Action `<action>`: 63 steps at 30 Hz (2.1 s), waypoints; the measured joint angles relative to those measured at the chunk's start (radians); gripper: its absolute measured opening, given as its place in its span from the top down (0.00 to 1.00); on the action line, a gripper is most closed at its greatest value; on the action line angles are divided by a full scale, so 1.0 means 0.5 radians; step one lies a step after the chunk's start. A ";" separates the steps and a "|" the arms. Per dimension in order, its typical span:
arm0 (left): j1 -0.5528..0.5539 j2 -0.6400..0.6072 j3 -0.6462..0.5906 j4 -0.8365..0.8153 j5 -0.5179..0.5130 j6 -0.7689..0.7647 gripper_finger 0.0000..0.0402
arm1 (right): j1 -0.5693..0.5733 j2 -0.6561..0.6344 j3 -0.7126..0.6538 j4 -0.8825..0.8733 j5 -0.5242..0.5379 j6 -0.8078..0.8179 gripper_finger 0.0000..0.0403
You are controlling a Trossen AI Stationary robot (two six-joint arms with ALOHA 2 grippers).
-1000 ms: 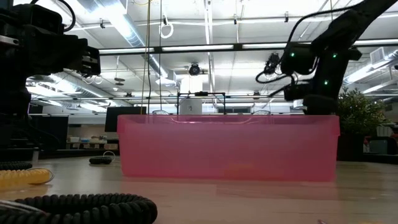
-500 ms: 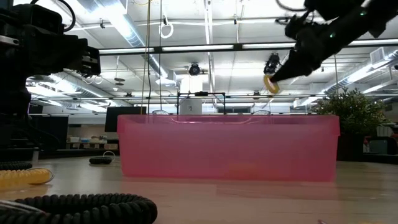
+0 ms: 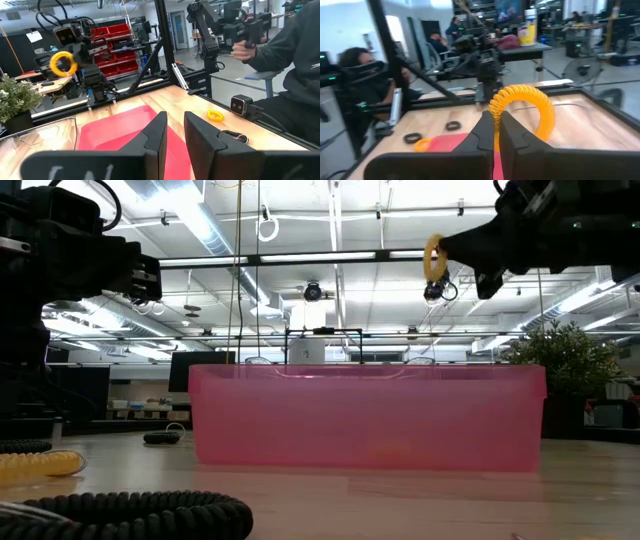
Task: Sort spring keychains
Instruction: Put the top right orange spring keychain into the pink bin
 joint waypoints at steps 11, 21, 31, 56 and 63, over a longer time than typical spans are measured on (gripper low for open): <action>0.000 0.000 0.000 0.000 0.000 0.000 0.83 | 0.456 -0.001 0.000 0.099 0.320 -0.002 1.00; 0.000 0.000 0.000 0.000 0.000 0.000 0.83 | 0.560 0.295 0.002 0.441 0.501 0.056 1.00; 0.000 0.001 0.000 0.000 0.000 0.000 0.83 | 0.560 0.634 0.241 0.466 0.364 0.052 1.00; 0.000 0.000 0.000 0.000 0.000 0.000 0.83 | 0.558 0.703 0.290 0.325 0.333 0.162 0.82; 0.000 0.001 0.000 0.000 0.000 0.000 0.83 | 0.542 0.703 0.290 0.298 0.333 0.223 0.63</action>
